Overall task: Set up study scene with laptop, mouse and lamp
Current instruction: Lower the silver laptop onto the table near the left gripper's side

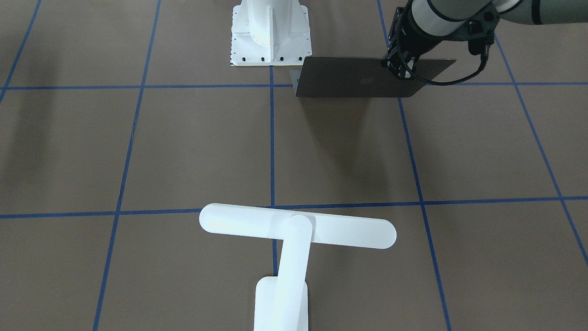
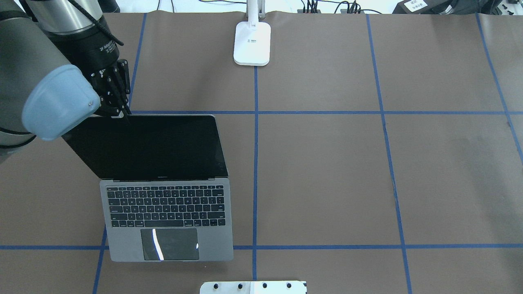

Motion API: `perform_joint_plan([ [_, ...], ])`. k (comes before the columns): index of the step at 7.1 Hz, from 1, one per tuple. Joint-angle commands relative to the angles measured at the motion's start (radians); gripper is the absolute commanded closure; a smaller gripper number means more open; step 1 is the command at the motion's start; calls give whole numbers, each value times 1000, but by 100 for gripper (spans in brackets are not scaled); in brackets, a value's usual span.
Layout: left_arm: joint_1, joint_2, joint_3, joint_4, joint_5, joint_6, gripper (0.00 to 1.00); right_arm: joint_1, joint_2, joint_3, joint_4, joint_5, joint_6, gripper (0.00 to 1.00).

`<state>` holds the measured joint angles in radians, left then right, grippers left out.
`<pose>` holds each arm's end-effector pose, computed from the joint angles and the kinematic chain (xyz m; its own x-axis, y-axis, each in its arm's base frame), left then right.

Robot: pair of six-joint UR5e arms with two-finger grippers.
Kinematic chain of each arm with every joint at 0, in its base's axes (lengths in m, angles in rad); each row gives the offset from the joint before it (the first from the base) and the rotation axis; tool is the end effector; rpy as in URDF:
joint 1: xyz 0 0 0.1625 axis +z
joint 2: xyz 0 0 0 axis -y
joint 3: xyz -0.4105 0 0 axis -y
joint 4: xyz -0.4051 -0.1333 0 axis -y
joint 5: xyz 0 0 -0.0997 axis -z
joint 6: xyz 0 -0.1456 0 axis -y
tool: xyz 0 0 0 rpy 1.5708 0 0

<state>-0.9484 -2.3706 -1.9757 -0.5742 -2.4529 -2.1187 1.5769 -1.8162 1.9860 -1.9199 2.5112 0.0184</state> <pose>0.3072 -0.4640 0.1402 0.2664 -0.9391 0.2171 0.6585 0.0128 -0.7525 0.0180 -0.3822 0.5945 0.5884 0.1657 0.7914 -0.0168 0.9811 -0.1929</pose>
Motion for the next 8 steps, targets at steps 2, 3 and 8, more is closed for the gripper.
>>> perform_joint_plan([
  [2, 10, 5, 44, -73, 8, -41, 100, 0, 1, -4, 1, -2, 0, 0],
  [3, 11, 5, 90, -116, 8, -41, 100, 0, 1, -4, 1, 0, 2, 0],
  [8, 11, 1, 211, -266, 9, -43, 100, 0, 5, -7, -1, 0, 5, 0],
])
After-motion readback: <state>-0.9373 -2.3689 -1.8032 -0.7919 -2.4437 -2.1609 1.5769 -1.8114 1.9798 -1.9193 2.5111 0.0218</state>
